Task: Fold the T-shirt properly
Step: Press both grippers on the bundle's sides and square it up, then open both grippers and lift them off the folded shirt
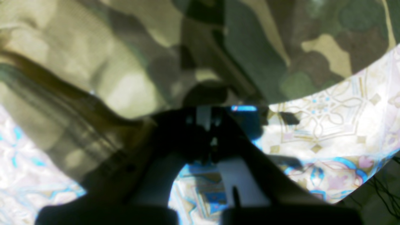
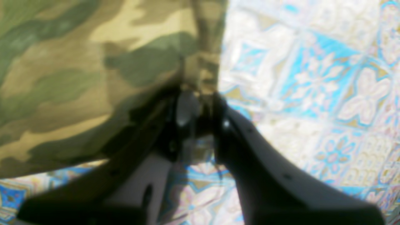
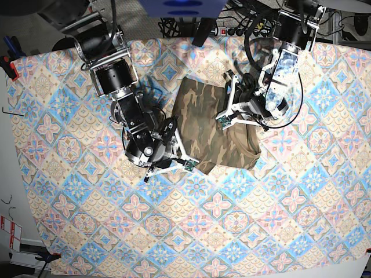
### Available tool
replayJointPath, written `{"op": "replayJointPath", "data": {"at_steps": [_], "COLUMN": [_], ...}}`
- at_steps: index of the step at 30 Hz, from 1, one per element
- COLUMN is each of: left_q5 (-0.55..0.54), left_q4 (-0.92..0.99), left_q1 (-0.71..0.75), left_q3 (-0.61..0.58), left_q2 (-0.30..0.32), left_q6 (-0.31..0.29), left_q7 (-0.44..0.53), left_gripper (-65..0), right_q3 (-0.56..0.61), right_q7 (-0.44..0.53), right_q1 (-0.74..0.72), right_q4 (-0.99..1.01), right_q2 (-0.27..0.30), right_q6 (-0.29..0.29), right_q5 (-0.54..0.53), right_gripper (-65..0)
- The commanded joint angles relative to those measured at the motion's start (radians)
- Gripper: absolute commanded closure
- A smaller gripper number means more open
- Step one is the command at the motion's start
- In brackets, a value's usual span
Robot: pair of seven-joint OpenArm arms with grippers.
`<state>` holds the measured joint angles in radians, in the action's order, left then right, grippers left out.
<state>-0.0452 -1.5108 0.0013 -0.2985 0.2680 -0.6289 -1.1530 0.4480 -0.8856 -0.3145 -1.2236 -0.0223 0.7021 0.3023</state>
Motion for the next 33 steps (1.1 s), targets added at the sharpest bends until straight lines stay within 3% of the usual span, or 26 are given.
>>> {"op": "replayJointPath", "data": {"at_steps": [1,5,8,12,21,26,29,33], "left_q5": [-0.002,0.0,0.0,0.0,0.021,0.146,0.183,0.184], "left_q4": [0.023,0.144,0.221,0.235,0.27,0.367,0.367,0.33], "left_q1": [-0.045,-0.117,-0.174,-0.218,-0.323,-0.357,-0.355,-0.352], "left_q3": [0.003,0.002,0.0,0.002,0.003,0.008,0.026,0.143], "left_q2": [0.004,-0.022,-0.029,-0.032,-0.106,-0.167,-0.169,-0.167], "left_q6": [0.002,0.002,0.002,0.002,0.002,0.002,0.002,0.002], "left_q7": [0.009,0.069,0.098,0.1,0.153,0.196,0.21,0.212], "left_gripper": [0.0,0.0,0.0,0.0,0.0,0.0,0.0,0.0], "right_q3": [0.002,0.021,0.105,0.193,0.344,0.317,0.22,0.071], "right_q7": [0.004,-0.034,-0.06,-0.108,-0.241,-0.238,-0.238,-0.241], "right_q1": [-0.008,0.013,0.056,0.087,0.088,0.088,0.093,0.094], "right_q4": [-0.012,-0.022,-0.048,-0.1,-0.189,-0.235,-0.276,-0.331], "right_q2": [-0.006,-0.001,0.003,0.041,0.045,0.043,0.041,0.045], "right_q6": [-0.004,-0.004,-0.004,-0.004,-0.004,-0.004,-0.004,-0.004], "right_q5": [-0.007,-0.007,-0.007,-0.007,-0.007,-0.008,-0.008,-0.007], "right_gripper": [-9.7,-9.7,-9.7,-9.7,-9.7,-9.7,-9.7,-9.7]}}
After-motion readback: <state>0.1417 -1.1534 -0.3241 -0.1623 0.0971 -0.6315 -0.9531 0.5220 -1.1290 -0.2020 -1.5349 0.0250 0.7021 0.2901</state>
